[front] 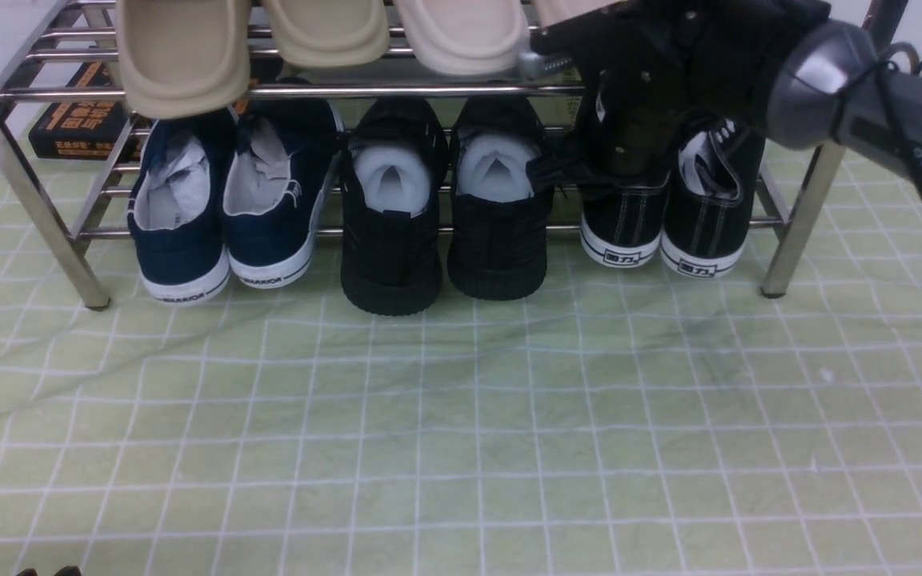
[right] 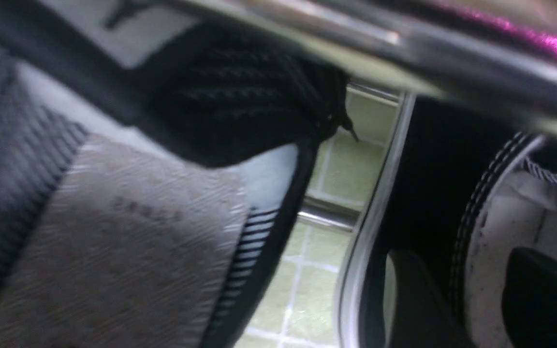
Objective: Take the shoes off the shelf with your hand from the green coffee tablecloth.
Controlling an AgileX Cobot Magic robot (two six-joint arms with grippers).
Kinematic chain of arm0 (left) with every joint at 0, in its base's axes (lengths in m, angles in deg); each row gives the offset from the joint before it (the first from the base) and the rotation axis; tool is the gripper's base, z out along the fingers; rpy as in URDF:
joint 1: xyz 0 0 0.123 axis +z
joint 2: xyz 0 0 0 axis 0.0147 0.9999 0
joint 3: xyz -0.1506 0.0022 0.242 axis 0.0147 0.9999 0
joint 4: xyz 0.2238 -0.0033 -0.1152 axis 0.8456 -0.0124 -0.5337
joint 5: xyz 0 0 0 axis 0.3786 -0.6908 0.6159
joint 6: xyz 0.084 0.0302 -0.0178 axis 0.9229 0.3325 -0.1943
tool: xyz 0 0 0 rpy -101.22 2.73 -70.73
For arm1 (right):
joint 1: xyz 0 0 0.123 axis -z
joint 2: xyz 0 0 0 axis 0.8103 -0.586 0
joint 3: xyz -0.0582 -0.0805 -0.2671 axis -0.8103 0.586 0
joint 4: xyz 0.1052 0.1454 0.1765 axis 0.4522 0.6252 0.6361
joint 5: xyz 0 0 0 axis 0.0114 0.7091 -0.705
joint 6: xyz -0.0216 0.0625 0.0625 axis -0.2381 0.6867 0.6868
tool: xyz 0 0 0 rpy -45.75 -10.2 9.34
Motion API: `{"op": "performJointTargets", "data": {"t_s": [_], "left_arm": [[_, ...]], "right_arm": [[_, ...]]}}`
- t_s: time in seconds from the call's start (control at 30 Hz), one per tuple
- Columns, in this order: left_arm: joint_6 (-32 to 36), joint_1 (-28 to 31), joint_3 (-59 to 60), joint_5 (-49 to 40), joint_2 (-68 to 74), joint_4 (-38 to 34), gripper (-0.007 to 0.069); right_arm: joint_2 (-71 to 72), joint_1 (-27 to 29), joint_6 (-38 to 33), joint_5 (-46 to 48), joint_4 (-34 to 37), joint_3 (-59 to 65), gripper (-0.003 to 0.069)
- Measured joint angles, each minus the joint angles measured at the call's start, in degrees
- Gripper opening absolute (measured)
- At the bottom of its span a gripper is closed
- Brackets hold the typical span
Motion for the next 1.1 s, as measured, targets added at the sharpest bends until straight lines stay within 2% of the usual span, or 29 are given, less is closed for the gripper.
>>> {"op": "performJointTargets", "data": {"t_s": [0.1, 0.17, 0.2, 0.27, 0.33, 0.87, 1.1], "left_arm": [[0.0, 0.0, 0.0, 0.0, 0.0, 0.0, 0.0241], [0.0, 0.0, 0.0, 0.0, 0.0, 0.0, 0.0241], [0.0, 0.0, 0.0, 0.0, 0.0, 0.0, 0.0241], [0.0, 0.0, 0.0, 0.0, 0.0, 0.0, 0.0241], [0.0, 0.0, 0.0, 0.0, 0.0, 0.0, 0.0241], [0.0, 0.0, 0.0, 0.0, 0.0, 0.0, 0.0241], [0.0, 0.0, 0.0, 0.0, 0.0, 0.0, 0.0241]], "right_arm": [[-0.4, -0.11, 0.98, -0.29, -0.43, -0.02, 0.0265], [-0.53, -0.18, 1.54, -0.42, -0.33, -0.07, 0.0198], [-0.53, -0.18, 1.53, -0.42, -0.33, -0.07, 0.0198], [-0.26, -0.18, 1.58, -0.3, 0.17, -0.09, 0.0074], [0.18, -0.18, 1.57, 0.58, 0.63, -0.27, 0.0011], [6.9, -0.45, -2.66, 12.55, 8.31, -1.45, 0.0004], [6.9, -0.45, -7.32, 16.5, 13.19, -1.45, 0.0006]]}}
